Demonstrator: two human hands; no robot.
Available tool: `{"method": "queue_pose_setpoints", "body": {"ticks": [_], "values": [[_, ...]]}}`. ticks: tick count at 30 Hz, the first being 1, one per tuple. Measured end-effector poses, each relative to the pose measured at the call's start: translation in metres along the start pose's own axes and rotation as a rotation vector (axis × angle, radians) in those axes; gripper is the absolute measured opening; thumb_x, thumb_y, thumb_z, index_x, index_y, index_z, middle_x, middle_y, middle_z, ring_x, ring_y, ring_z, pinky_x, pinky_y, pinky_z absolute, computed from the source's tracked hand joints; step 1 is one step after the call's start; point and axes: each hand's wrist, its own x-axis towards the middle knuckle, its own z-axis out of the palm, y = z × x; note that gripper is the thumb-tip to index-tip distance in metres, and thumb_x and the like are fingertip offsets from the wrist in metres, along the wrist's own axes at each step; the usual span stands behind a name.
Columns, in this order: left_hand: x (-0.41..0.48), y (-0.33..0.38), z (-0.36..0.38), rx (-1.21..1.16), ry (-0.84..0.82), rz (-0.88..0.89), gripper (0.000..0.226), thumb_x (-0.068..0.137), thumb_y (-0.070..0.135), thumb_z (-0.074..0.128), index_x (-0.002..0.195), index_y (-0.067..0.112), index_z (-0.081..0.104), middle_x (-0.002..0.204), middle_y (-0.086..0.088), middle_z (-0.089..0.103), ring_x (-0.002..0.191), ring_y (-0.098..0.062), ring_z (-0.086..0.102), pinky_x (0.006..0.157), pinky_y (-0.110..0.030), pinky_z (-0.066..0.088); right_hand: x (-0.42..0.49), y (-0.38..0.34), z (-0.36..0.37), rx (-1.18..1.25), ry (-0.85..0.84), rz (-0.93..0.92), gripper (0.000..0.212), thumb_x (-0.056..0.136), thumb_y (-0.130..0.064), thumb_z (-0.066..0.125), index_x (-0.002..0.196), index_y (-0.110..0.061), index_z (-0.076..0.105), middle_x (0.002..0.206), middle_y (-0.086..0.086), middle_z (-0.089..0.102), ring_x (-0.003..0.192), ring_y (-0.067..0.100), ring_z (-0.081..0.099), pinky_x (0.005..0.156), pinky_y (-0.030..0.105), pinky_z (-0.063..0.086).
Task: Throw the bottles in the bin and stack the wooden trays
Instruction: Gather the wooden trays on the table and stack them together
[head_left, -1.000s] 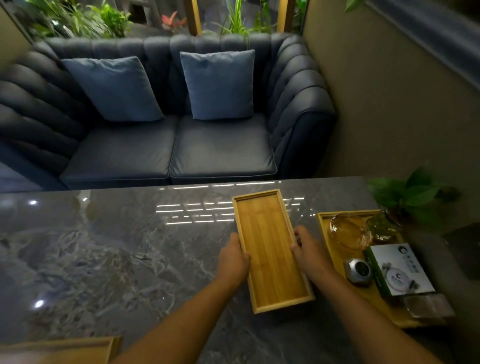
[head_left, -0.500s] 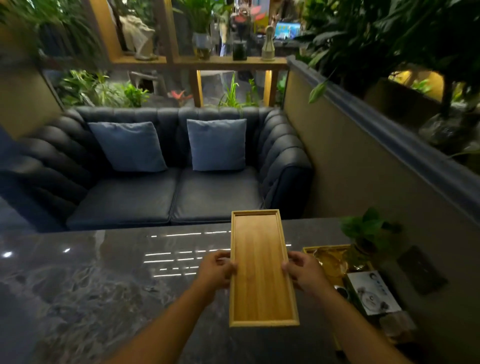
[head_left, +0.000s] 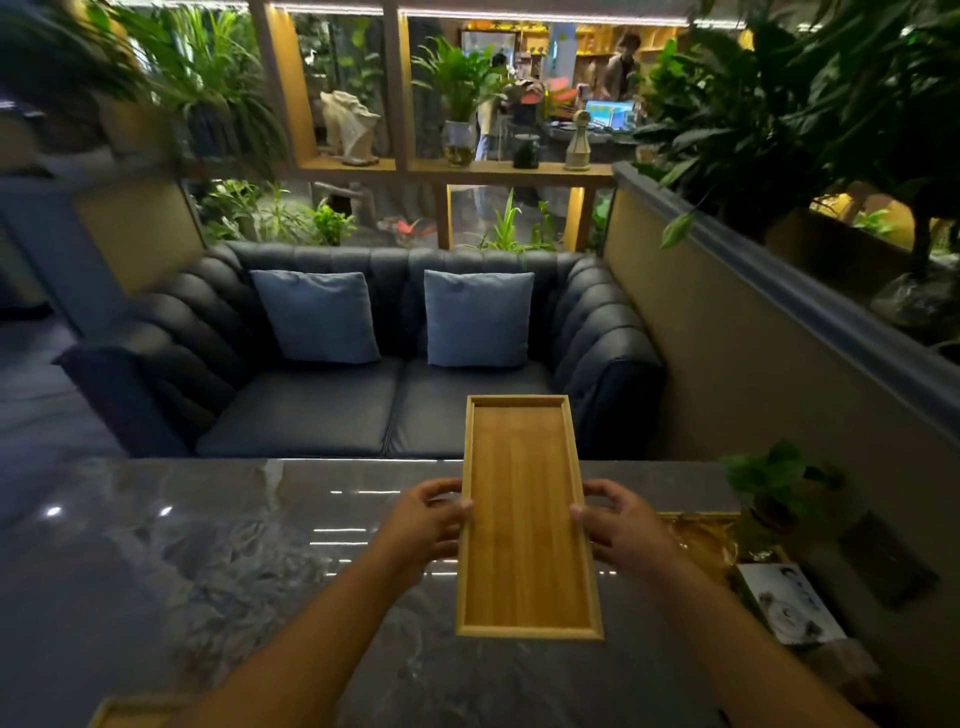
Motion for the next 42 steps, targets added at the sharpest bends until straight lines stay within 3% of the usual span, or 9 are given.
{"method": "queue_pose_setpoints", "body": {"ticks": [4,9,17,28,33,37,42], "values": [[-0.003,0.003,-0.045,0.007,0.001,0.001,0.028,0.089,0.016,0.065,0.117,0.018,0.06,0.106,-0.012,0.072,0.089,-0.027,0.074,0.074,-0.041,0.06,-0.003,-0.002,0.047,0.005,0.001,-0.024,0.022,0.089,-0.013,0.066,0.109,-0.022,0.062,0.096,0.01,0.076,0.082,0.026,0.076,0.061,0.032,0.06],[-0.009,0.007,-0.117,-0.005,-0.002,0.004,0.028,0.088,0.015,0.066,0.116,0.018,0.061,0.105,-0.013,0.072,0.087,-0.029,0.074,0.07,-0.039,0.06,0.001,0.003,0.119,0.023,0.0,-0.012,0.025,0.09,-0.012,0.065,0.114,-0.017,0.06,0.102,0.017,0.073,0.085,0.031,0.075,0.065,0.037,0.06],[-0.025,0.009,-0.244,-0.057,0.04,0.045,0.018,0.089,0.017,0.065,0.105,0.027,0.063,0.095,-0.006,0.075,0.083,-0.024,0.075,0.062,-0.032,0.059,0.006,0.012,0.255,0.043,0.028,0.035,0.022,0.09,-0.015,0.065,0.11,-0.023,0.063,0.098,0.01,0.076,0.084,0.027,0.076,0.064,0.036,0.06],[-0.059,0.011,-0.351,-0.118,0.018,0.024,0.023,0.088,0.011,0.065,0.11,0.018,0.063,0.091,-0.009,0.075,0.077,-0.026,0.074,0.061,-0.033,0.058,-0.018,0.012,0.364,0.05,0.014,0.033,0.021,0.091,-0.015,0.063,0.112,-0.019,0.062,0.101,0.011,0.073,0.081,0.024,0.076,0.061,0.034,0.059],[-0.066,0.012,-0.366,-0.177,0.055,0.033,0.021,0.089,0.011,0.063,0.11,0.015,0.063,0.09,-0.01,0.075,0.075,-0.026,0.074,0.059,-0.033,0.058,-0.032,0.012,0.376,0.276,-0.081,0.042,0.03,0.093,-0.017,0.059,0.12,-0.006,0.062,0.094,0.014,0.075,0.077,0.027,0.074,0.058,0.033,0.058],[-0.067,0.011,-0.365,-0.305,0.105,0.044,0.02,0.088,0.009,0.063,0.106,0.016,0.061,0.082,-0.007,0.077,0.074,-0.027,0.075,0.057,-0.034,0.059,-0.045,0.021,0.369,0.503,-0.121,0.088,0.049,0.084,-0.038,0.064,0.123,-0.008,0.061,0.109,0.017,0.071,0.086,0.027,0.071,0.069,0.037,0.06],[-0.065,0.004,-0.346,-0.496,0.239,0.078,0.02,0.09,0.005,0.059,0.108,0.012,0.064,0.083,-0.01,0.077,0.074,-0.028,0.074,0.059,-0.038,0.06,-0.059,0.042,0.372,0.784,-0.118,0.104,0.061,0.083,-0.052,0.055,0.124,-0.007,0.058,0.106,0.017,0.073,0.091,0.03,0.074,0.07,0.041,0.061]]}}
